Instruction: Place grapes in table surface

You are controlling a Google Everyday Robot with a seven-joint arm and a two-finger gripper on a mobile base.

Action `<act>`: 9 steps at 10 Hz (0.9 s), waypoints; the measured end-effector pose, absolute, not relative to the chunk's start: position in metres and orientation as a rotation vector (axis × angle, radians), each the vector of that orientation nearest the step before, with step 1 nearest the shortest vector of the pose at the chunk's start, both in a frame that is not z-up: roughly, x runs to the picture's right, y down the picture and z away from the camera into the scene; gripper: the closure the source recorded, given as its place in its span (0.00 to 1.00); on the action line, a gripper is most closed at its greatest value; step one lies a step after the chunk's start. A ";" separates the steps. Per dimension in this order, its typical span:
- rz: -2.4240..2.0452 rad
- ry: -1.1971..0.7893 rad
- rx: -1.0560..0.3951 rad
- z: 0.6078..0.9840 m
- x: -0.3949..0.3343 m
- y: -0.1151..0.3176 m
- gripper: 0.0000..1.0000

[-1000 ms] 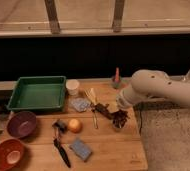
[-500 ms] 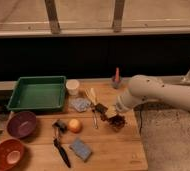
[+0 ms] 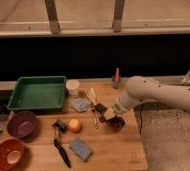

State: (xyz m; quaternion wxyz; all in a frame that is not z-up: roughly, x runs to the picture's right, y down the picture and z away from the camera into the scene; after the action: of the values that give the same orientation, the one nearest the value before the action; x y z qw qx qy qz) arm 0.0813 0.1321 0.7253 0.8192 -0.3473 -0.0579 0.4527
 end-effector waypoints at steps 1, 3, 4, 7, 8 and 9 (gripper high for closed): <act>0.965 -0.122 -0.741 0.725 0.082 0.132 1.00; 0.968 -0.120 -0.758 0.728 0.080 0.138 1.00; 0.964 -0.118 -0.780 0.732 0.074 0.145 1.00; 0.954 -0.110 -0.847 0.740 0.059 0.165 0.97; 0.952 -0.107 -0.866 0.742 0.055 0.170 0.90; 0.947 -0.105 -0.888 0.744 0.050 0.177 0.81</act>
State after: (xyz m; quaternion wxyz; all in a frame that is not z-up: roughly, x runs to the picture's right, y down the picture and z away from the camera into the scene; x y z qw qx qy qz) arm 0.0504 0.1766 0.7436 0.7954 -0.4132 -0.0487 0.4407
